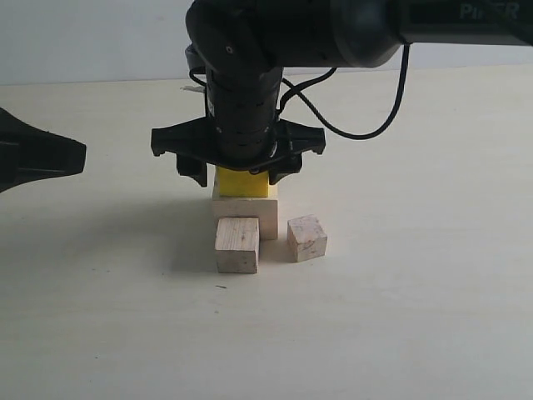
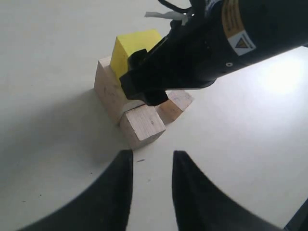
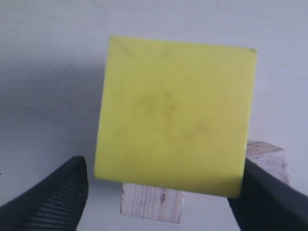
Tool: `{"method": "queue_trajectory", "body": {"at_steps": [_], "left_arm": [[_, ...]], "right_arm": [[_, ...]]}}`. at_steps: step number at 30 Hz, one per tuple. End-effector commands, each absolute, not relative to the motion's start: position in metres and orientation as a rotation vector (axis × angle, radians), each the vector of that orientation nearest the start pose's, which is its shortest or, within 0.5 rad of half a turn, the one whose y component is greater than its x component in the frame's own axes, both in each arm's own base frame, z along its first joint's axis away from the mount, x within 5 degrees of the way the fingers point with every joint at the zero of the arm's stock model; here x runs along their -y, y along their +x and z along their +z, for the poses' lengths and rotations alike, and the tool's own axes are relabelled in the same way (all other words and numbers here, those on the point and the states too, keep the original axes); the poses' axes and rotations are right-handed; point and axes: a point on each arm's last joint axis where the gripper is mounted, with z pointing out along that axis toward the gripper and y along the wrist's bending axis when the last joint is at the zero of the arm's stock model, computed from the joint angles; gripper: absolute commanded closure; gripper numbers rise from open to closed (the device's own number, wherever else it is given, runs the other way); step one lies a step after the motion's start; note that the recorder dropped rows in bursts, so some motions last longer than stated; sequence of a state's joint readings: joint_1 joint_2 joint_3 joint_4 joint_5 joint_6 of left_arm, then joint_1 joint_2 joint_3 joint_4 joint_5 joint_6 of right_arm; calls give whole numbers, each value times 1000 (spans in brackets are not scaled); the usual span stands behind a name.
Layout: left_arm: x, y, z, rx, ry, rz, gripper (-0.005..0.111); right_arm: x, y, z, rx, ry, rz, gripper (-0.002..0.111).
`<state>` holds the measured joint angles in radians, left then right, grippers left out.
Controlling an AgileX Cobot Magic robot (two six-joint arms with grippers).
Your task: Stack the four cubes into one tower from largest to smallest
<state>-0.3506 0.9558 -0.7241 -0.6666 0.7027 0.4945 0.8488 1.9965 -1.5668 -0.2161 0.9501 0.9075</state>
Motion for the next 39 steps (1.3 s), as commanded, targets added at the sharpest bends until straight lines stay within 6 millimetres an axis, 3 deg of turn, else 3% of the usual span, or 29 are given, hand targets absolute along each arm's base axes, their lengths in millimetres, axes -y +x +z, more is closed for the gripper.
{"method": "queue_trajectory", "body": {"at_steps": [1,20,30,39], "left_arm": [[96,158,306,-2248,554,-682,77],[96,158,306,-2248,554,-682,77],[97,157,306,-2249,550,-690,77],[97,157,306,-2250,550,-693,77]], "right_arm": [[-305,290,216,-2802,-114,126,34],[-300,290,219,-2798,-152,57,34],[-282,276,262,-2783,-159,35,34],[-269,263,301,-2726,-266,98,34]]}}
